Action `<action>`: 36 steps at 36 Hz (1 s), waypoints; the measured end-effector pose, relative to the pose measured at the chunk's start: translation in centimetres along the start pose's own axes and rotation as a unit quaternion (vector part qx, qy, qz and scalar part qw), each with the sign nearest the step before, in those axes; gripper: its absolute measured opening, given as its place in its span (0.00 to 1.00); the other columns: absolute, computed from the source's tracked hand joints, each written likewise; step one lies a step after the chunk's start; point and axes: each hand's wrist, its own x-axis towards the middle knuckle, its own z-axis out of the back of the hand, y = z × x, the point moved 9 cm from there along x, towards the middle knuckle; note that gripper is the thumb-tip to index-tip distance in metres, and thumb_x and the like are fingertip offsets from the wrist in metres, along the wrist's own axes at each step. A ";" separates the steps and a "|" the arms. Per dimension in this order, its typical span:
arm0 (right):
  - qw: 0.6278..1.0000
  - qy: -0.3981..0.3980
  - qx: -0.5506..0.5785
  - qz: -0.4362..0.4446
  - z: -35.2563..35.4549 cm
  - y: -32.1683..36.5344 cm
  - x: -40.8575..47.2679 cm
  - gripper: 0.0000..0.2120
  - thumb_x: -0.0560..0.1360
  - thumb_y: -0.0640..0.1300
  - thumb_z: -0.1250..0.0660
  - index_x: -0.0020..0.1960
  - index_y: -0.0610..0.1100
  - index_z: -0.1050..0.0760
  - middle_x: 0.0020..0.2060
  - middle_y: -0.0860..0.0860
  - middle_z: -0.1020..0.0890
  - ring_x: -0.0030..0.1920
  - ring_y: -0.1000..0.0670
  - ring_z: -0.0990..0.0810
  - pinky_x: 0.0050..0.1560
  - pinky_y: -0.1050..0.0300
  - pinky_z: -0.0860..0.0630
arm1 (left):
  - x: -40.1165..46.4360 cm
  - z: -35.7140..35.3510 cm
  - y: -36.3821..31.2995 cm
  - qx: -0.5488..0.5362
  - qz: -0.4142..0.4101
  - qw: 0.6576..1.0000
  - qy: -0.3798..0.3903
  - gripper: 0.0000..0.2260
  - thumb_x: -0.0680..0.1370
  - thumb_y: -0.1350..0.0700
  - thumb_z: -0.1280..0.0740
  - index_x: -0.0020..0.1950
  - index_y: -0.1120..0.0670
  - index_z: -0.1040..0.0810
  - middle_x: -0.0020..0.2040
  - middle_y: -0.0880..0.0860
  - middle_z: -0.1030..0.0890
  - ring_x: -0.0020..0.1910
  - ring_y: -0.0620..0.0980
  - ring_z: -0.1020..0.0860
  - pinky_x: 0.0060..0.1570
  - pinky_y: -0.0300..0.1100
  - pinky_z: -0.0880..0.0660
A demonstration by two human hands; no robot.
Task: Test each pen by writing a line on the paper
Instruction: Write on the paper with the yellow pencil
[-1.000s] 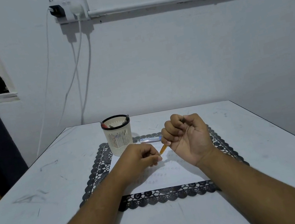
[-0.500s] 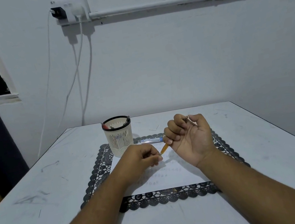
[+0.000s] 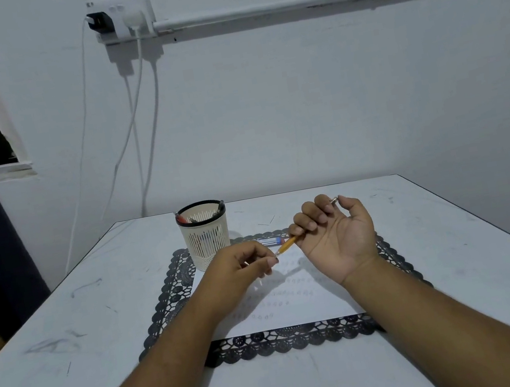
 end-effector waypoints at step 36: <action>0.902 -0.076 -0.422 -0.053 2.5 -0.5 -0.1 0.09 0.80 0.27 0.37 0.46 0.37 0.23 0.37 0.43 0.17 0.37 0.47 0.20 0.40 0.56 0.17 | -0.4 5.3 2.6 0.102 0.097 0.989 -0.039 0.17 0.84 0.50 0.34 0.39 0.56 0.17 0.32 0.51 0.19 0.31 0.45 0.24 0.38 0.40 0.27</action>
